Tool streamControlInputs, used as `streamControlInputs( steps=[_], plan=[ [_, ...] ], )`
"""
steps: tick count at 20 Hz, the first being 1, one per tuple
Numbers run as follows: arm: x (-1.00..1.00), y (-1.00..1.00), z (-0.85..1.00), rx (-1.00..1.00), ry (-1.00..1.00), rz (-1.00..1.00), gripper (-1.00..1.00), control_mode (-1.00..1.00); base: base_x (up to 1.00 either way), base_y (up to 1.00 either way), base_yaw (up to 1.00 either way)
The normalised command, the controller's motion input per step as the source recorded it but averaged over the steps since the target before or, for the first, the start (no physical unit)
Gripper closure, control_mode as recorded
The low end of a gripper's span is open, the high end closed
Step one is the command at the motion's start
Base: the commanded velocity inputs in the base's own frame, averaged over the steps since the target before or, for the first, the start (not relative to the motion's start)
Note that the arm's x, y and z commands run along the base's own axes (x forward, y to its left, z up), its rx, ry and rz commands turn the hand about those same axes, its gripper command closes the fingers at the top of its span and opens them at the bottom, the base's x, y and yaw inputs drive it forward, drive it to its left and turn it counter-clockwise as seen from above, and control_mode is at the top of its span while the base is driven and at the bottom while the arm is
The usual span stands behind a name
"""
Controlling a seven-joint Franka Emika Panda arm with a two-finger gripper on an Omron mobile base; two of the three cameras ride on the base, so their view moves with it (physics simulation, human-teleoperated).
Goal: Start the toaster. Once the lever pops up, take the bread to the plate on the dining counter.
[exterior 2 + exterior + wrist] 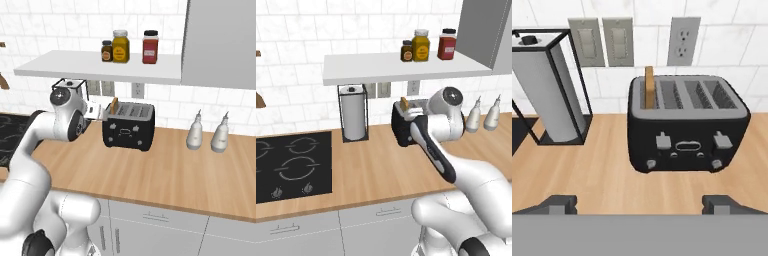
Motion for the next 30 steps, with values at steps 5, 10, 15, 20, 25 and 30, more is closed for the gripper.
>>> streamControlInputs(
  steps=[5,10,15,20,25,30],
  plan=[
    [0.31,0.0,0.12,0.01,0.0,0.0,-1.0,-1.0,0.0,0.0,0.0],
    [0.35,-0.25,0.0,0.0,0.0,0.0,-1.0,-1.0,0.0,0.0,0.0],
    [0.47,-0.29,0.0,0.0,0.0,0.0,-1.0,-1.0,0.0,0.0,0.0],
    [0.45,0.03,0.0,0.0,0.04,0.0,-1.0,-1.0,0.0,0.0,0.0],
    [0.43,0.2,-0.01,0.0,0.02,0.0,-1.0,-1.0,0.0,0.0,0.0],
    [0.48,0.0,-0.01,0.0,0.0,0.0,-1.0,-1.0,0.0,0.0,0.0]
  ],
)
